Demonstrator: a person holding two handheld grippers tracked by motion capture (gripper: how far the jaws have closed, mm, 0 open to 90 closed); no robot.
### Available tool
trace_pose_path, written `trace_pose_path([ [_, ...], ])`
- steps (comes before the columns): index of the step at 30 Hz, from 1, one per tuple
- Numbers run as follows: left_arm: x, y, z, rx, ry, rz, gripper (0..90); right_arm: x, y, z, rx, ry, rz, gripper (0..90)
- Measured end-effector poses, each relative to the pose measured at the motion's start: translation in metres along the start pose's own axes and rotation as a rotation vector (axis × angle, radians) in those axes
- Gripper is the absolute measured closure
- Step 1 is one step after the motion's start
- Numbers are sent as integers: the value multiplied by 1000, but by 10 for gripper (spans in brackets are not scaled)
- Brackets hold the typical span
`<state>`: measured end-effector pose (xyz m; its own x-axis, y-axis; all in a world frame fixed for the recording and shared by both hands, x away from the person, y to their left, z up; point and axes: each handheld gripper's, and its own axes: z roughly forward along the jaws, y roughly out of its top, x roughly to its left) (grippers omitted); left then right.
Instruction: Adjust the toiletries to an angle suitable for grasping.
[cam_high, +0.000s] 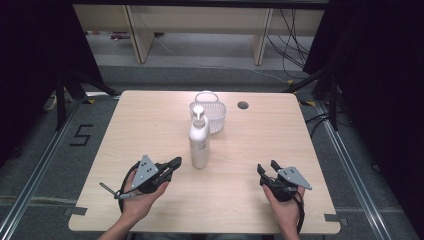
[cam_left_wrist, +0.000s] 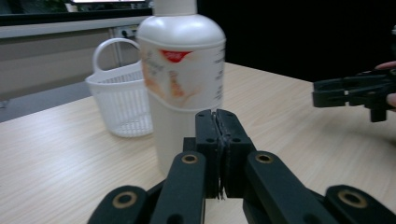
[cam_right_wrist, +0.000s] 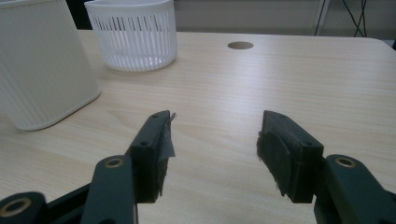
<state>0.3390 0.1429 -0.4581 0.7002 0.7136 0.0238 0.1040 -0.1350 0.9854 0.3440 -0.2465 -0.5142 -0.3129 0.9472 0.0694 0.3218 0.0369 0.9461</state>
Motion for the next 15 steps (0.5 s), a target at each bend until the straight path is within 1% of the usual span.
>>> trace_pose_path([
  [2,-4,3,7,21,-21,-3,890,0,0,0,0,1,-1,445],
  [3,-4,3,7,21,-21,-3,890,0,0,0,1,1,-2,445],
  [4,-9,6,15,38,-43,9,891,0,0,0,1,1,-2,445],
  [6,-13,8,23,53,-60,16,891,0,0,0,0,2,1,445],
  [7,-15,9,27,60,-65,21,892,0,0,0,4,11,5,446],
  [8,-16,9,32,63,-72,26,892,-1,0,0,-2,7,0,445],
  [9,-16,9,32,63,-72,26,892,-2,0,1,-10,4,-11,445],
  [10,-19,10,39,83,-75,26,892,-2,0,1,-10,5,-11,445],
  [11,-19,10,39,83,-75,26,892,-2,0,1,-10,5,-11,445],
  [12,-22,11,45,84,-75,28,892,-2,0,0,-7,5,-14,445],
  [15,-24,11,49,90,-75,30,892,-2,0,0,-11,2,-11,445],
])
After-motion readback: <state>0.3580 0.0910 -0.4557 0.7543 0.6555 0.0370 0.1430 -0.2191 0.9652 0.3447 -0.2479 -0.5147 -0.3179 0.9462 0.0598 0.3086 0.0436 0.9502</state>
